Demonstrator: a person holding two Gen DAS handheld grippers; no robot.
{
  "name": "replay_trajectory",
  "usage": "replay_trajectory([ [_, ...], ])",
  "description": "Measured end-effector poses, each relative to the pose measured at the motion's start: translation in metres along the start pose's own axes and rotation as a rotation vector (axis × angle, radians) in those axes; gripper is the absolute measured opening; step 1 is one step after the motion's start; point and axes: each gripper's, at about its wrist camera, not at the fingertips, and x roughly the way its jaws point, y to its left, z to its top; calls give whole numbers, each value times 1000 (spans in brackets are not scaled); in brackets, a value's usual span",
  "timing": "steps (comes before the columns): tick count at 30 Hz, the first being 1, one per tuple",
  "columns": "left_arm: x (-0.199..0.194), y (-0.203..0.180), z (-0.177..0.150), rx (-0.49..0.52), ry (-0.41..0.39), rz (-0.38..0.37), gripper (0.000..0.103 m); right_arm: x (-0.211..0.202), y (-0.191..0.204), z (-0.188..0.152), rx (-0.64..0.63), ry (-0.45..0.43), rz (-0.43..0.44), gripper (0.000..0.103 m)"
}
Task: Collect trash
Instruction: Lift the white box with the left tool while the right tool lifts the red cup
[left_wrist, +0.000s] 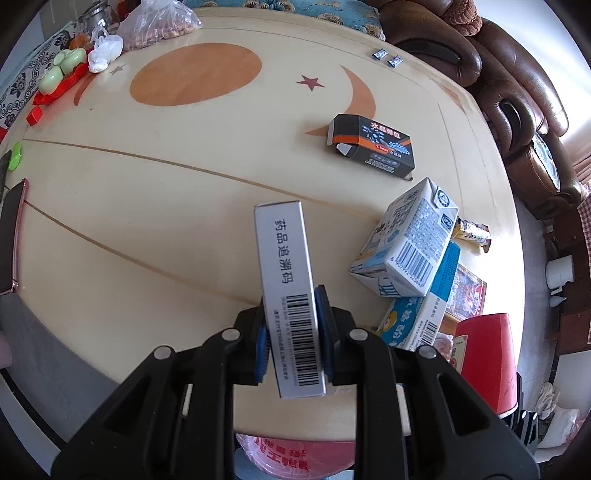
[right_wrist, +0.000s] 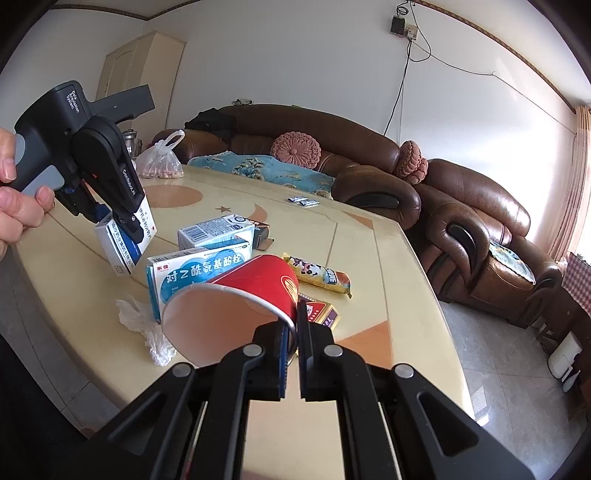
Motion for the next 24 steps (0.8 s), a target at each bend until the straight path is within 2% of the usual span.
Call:
replay_trajectory([
  [14,-41,-3,-21,77,-66,0,23,-37,0,14,-13,-11,8,5],
  [24,-84,-4,-69,158,-132,-16,23,-78,-1,25,-1,-4,3,5],
])
